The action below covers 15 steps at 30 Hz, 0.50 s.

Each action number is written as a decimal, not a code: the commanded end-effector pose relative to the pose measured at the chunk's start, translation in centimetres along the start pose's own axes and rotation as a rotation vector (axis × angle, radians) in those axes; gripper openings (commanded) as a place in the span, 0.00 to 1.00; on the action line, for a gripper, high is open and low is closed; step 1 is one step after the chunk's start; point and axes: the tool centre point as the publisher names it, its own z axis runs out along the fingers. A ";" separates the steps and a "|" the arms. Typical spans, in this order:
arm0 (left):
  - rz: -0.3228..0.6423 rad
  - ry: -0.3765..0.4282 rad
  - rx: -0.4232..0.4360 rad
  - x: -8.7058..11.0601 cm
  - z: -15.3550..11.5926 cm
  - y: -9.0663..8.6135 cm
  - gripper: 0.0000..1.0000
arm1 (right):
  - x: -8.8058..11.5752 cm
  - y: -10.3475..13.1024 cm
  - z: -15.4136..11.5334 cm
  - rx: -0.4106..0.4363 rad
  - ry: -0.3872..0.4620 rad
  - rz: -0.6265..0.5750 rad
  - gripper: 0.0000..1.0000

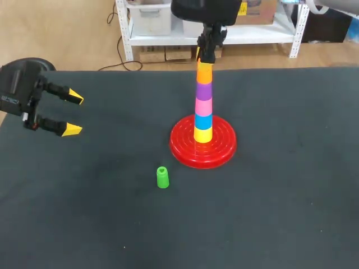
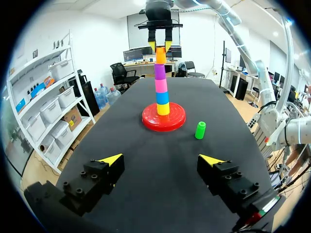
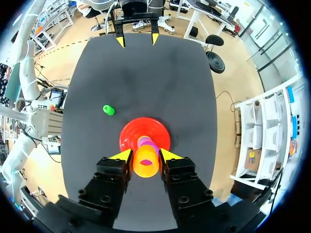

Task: Pick up and stack the cylinders on the red base in this order: pink,purple,orange,green

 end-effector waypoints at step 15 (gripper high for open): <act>0.003 -0.004 -0.002 0.1 0.0 0.0 1.00 | -0.1 -0.7 1.1 -0.017 -0.004 -0.012 0.00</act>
